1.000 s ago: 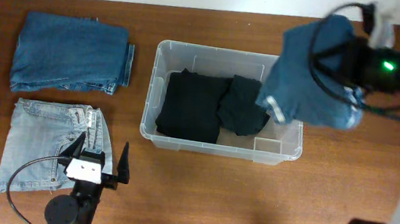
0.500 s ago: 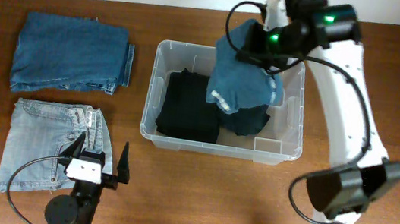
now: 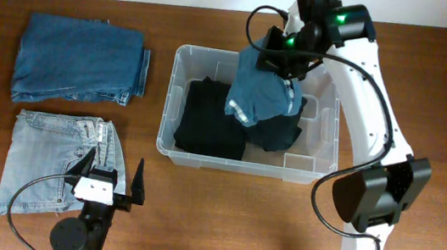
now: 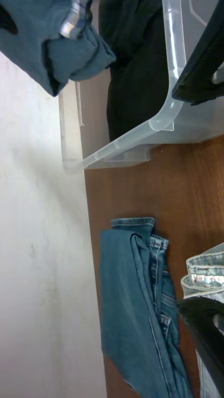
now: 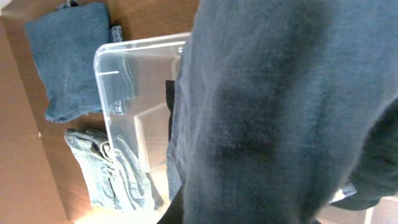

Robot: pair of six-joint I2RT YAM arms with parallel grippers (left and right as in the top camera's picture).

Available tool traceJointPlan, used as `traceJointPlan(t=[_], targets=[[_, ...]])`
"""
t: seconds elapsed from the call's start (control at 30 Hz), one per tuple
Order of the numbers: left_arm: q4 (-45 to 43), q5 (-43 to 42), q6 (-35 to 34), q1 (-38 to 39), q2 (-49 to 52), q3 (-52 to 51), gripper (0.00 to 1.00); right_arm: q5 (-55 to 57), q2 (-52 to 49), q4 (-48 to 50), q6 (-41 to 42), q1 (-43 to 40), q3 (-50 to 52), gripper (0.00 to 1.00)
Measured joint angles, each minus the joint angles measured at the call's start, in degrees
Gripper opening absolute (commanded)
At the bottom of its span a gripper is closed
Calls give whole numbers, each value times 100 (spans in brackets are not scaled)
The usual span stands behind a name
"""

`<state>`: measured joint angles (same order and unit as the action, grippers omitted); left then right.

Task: Pack container
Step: 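Lower the light blue garment onto the dark grey one and release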

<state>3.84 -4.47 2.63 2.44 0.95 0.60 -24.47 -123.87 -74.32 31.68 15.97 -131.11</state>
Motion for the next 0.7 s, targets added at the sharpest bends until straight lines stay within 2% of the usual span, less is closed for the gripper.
traceJointPlan(t=[0.2,0.47,0.63,0.7], targets=[[2,0,0,0,0,0,99,0,-59,26,323,37,9,8],[2,0,0,0,0,0,99,-2,-269,-173,321,37,37,8],[2,0,0,0,0,0,100,90,-411,-181,291,39,435,8],[2,0,0,0,0,0,100,343,-424,-352,278,44,509,12]])
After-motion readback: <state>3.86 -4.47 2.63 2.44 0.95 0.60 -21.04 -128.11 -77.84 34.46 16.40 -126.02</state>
